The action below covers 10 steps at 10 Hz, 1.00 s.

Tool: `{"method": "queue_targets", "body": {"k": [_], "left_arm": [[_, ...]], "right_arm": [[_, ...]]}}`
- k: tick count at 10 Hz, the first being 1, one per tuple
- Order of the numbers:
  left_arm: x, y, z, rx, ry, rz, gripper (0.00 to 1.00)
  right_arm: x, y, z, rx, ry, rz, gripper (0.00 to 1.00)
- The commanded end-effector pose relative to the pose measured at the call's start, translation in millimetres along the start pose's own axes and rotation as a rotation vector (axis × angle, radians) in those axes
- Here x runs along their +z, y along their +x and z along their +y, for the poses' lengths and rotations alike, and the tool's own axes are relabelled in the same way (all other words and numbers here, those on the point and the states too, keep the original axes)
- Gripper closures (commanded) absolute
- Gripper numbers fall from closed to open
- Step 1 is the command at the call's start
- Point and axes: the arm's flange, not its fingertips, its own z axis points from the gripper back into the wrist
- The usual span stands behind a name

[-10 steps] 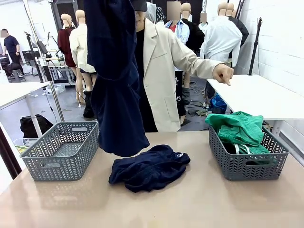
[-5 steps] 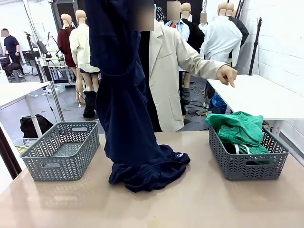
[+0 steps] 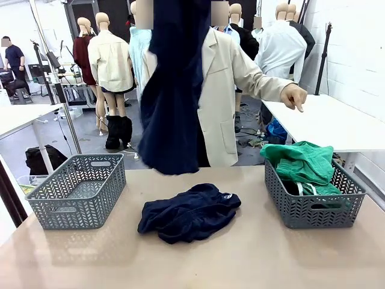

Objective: Sort the tops and bottoms.
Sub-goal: Sort the clothes according to human instructions.

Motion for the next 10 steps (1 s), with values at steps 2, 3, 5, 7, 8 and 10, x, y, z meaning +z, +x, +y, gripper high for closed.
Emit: {"method": "queue_targets", "body": {"k": [2,3,5,7,8,10], "left_arm": [[-46.9,136.6,-7.6,-0.082,-0.056,-0.03,1.0],[-66.9,165.3,-21.3,-0.115,-0.081,-0.036,1.0],[-109.2,206.8,-52.8,-0.161,-0.112,-0.098,1.0],[-160.1,219.2,-79.5,-0.129,-0.221,-0.222,1.0],[-198.3,208.9,-85.1,-0.153,-0.363,-0.08,1.0],[-150.9,40.8,-122.7,-0.134,-0.25,-0.15,1.0]], "right_arm": [[-1.3,-1.6,0.2,-0.016,0.001,0.003,0.0],[-1.3,-1.6,0.2,-0.016,0.001,0.003,0.0],[-1.3,-1.6,0.2,-0.016,0.001,0.003,0.0],[-1.3,-1.6,0.2,-0.016,0.001,0.003,0.0],[-1.3,-1.6,0.2,-0.016,0.001,0.003,0.0],[-1.3,-1.6,0.2,-0.016,0.001,0.003,0.0]]}}
